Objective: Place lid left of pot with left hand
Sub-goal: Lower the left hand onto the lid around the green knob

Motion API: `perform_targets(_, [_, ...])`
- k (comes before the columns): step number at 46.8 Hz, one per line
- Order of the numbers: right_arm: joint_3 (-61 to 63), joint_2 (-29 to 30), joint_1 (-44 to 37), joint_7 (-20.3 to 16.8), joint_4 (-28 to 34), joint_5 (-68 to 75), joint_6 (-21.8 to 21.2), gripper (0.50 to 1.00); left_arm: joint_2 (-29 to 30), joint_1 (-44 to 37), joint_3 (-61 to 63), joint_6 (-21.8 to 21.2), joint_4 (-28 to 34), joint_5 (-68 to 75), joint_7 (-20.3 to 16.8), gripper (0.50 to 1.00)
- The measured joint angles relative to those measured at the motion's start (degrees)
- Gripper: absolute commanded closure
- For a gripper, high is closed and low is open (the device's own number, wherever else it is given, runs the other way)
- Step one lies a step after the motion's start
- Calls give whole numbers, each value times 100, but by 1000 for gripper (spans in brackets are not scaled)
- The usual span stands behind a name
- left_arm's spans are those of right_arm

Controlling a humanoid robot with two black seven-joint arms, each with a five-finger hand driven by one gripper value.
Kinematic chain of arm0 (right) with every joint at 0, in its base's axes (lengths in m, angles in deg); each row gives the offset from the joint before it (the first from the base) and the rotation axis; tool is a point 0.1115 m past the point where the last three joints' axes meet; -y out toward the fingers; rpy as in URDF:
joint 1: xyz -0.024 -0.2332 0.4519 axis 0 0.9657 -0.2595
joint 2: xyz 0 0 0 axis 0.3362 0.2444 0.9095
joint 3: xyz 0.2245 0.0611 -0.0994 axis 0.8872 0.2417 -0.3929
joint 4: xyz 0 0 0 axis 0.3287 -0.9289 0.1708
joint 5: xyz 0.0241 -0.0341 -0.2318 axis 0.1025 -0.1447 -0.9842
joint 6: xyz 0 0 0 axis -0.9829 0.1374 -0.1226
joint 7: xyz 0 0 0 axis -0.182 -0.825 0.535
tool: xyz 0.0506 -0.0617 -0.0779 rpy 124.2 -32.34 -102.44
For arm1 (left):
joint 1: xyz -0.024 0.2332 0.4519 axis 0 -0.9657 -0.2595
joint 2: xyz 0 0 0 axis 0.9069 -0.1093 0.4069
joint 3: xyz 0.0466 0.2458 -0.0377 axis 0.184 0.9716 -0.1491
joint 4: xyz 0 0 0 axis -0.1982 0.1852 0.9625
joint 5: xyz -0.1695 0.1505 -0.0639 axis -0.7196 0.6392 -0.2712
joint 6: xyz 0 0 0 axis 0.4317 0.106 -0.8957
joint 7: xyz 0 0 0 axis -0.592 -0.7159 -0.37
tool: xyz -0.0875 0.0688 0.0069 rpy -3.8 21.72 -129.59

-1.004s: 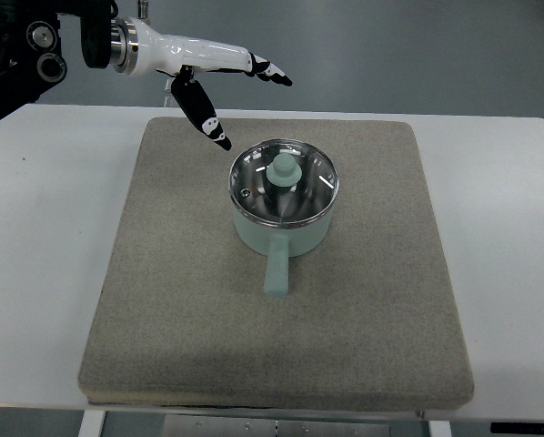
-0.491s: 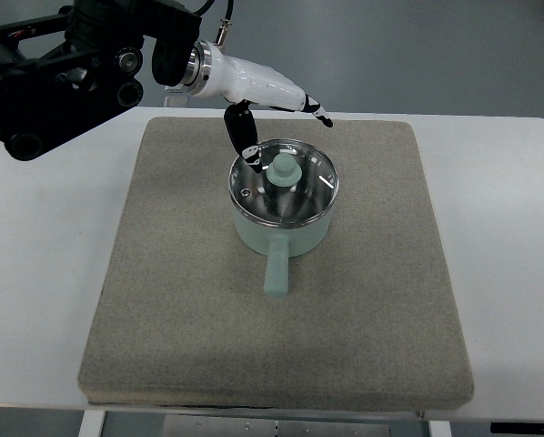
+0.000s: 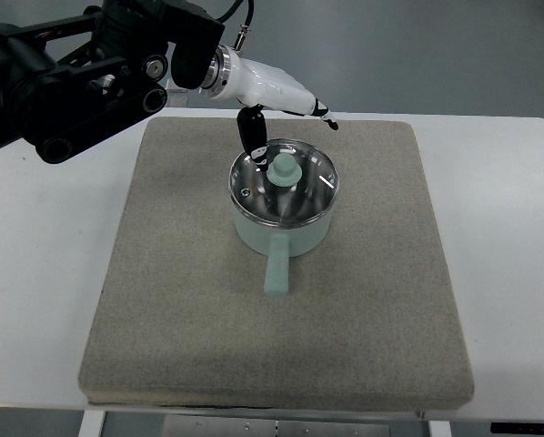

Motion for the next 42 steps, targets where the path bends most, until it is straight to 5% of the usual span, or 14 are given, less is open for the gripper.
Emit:
perform_targets(27, [0, 0, 0, 1, 0, 0, 0, 579, -192, 21, 230, 0, 165, 180, 9, 510])
perform_targets(42, [0, 0, 0, 1, 0, 0, 0, 579, -222, 28, 230, 0, 164, 179, 9, 587])
